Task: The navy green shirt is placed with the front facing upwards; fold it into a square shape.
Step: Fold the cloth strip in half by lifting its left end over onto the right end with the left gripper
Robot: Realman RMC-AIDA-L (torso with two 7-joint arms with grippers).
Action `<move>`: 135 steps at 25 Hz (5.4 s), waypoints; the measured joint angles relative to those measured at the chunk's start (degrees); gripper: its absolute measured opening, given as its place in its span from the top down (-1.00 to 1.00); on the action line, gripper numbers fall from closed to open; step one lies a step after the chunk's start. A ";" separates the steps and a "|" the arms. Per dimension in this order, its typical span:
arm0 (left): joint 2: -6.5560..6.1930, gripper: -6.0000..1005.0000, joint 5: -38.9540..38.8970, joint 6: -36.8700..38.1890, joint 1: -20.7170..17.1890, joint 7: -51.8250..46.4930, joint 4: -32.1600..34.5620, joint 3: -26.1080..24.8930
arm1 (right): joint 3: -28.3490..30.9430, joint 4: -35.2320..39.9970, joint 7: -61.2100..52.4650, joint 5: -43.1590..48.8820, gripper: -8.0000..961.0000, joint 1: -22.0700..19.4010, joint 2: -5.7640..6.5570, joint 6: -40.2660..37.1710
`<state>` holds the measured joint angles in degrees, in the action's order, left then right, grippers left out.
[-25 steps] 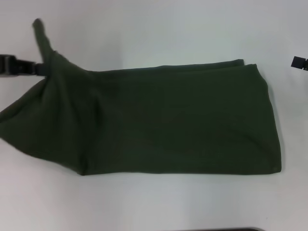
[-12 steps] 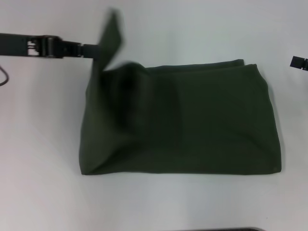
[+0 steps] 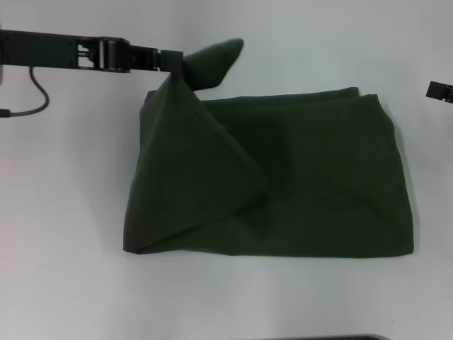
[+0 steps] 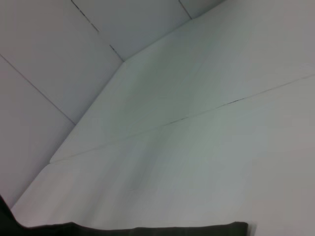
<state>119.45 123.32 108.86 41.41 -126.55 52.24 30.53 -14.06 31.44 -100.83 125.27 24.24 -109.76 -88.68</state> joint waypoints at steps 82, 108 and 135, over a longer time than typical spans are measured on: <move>4.55 0.99 -6.86 -6.12 5.75 1.04 -5.58 11.54 | -8.21 0.39 -7.83 2.95 -0.90 1.69 0.02 -3.25; 3.47 0.99 -3.81 -7.79 -0.46 2.66 -5.81 11.66 | -14.18 -1.12 -7.97 3.33 -0.90 6.42 -4.32 -2.00; 4.30 0.49 -4.61 -18.34 -1.10 5.43 -14.06 18.66 | -15.73 -1.26 -8.62 3.26 -0.88 8.36 -5.40 -2.02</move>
<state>123.75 118.71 90.52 40.31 -121.11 38.19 49.18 -29.79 30.18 -109.45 128.54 32.60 -115.16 -90.70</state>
